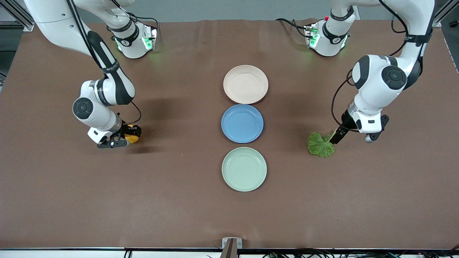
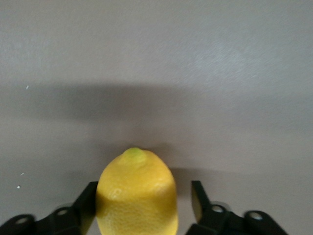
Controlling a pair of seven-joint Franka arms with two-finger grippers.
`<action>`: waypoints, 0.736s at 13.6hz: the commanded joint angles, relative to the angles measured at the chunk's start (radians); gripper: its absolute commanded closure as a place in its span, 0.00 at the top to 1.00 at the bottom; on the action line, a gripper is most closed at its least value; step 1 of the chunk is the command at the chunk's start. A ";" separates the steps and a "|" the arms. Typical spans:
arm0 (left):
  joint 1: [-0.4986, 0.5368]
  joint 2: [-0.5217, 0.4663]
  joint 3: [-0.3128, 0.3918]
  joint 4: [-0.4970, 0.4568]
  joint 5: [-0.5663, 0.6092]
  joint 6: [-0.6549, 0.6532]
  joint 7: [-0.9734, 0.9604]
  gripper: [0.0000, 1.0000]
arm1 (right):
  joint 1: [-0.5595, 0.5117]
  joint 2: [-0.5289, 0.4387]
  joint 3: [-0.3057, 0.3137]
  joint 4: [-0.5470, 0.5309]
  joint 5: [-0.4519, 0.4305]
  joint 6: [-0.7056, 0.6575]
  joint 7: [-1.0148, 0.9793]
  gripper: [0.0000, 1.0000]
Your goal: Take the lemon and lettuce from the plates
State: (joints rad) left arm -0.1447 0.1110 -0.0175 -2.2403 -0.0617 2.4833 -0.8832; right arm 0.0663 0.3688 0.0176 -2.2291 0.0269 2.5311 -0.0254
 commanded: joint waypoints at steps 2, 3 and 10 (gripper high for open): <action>0.077 -0.025 -0.004 0.132 -0.018 -0.304 0.354 1.00 | -0.040 -0.044 0.019 0.234 0.019 -0.339 -0.037 1.00; 0.103 -0.024 -0.004 0.183 -0.018 -0.392 0.447 1.00 | -0.040 -0.044 0.019 0.303 0.018 -0.424 -0.037 1.00; 0.252 -0.146 -0.001 0.367 -0.018 -0.704 0.826 1.00 | -0.078 -0.056 -0.001 0.702 -0.013 -0.911 -0.034 1.00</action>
State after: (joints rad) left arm 0.0859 0.0363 -0.0138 -1.8723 -0.0618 1.8221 -0.1220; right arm 0.0251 0.2983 0.0091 -1.6147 0.0207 1.7110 -0.0459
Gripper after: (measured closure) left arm 0.000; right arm 0.000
